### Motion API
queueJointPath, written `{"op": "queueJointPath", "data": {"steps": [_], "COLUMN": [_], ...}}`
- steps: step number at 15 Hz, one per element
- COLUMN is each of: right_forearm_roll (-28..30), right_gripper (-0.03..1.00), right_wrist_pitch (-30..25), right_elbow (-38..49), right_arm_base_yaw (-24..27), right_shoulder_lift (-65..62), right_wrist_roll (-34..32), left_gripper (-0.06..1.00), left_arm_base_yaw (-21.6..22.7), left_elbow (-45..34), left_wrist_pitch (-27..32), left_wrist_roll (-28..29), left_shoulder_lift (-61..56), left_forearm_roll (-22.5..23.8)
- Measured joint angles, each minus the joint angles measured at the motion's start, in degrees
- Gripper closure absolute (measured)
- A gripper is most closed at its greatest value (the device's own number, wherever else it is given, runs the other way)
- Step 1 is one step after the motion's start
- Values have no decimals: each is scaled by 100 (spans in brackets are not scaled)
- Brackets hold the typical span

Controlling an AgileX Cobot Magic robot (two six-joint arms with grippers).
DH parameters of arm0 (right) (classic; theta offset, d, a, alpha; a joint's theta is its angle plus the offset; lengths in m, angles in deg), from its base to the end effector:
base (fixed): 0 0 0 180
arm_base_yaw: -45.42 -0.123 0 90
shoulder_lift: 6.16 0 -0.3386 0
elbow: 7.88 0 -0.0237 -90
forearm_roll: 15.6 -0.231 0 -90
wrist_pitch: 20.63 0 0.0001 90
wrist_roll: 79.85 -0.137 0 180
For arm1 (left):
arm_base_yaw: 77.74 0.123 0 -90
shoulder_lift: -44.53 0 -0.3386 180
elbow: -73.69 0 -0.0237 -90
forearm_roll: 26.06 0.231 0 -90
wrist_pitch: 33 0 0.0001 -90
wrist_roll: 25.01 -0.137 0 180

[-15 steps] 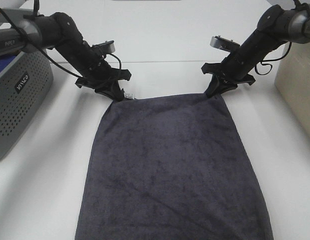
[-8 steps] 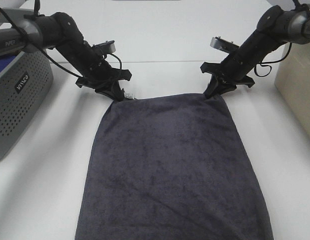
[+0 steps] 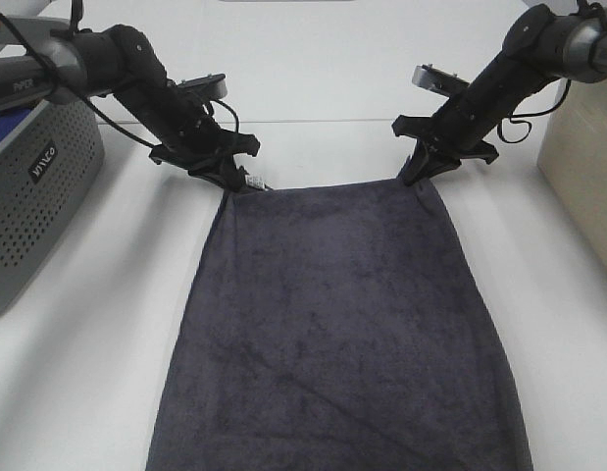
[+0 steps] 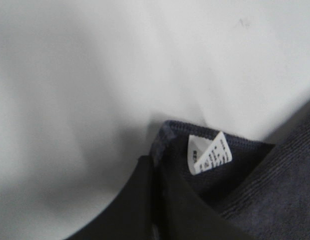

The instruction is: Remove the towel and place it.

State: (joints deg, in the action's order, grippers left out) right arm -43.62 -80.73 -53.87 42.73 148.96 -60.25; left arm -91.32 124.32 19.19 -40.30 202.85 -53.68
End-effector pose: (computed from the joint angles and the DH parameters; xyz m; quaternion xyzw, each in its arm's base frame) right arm 0.5600 0.0822 0.0907 -0.0882 0.9672 0.2045 0.1225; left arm 0.5643 -0.1880 0.0836 0.1307 0.9537 -0.2087 0.1728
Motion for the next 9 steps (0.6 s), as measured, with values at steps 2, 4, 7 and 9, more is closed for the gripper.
{"op": "queueJointPath", "data": {"steps": [2, 4, 7, 9], "right_forearm_roll": [0, 0, 0, -57], "right_gripper": [96, 96, 96, 96], "right_wrist_pitch": [120, 309, 854, 1134], "right_elbow": [-29, -29, -29, -40], "right_arm_base_yaw": [0, 0, 0, 0], "right_shoulder_lift": [11, 6, -86, -143], "right_wrist_roll": [0, 0, 0, 0], "left_gripper": [94, 94, 94, 94], "left_arm_base_yaw": [0, 0, 0, 0], "left_elbow": [0, 0, 0, 0], "left_wrist_pitch": [-235, -481, -940, -1289], "left_wrist_roll": [0, 0, -57, -126], "left_shoulder_lift": [0, 0, 0, -23], "left_forearm_roll": [74, 126, 160, 160]}}
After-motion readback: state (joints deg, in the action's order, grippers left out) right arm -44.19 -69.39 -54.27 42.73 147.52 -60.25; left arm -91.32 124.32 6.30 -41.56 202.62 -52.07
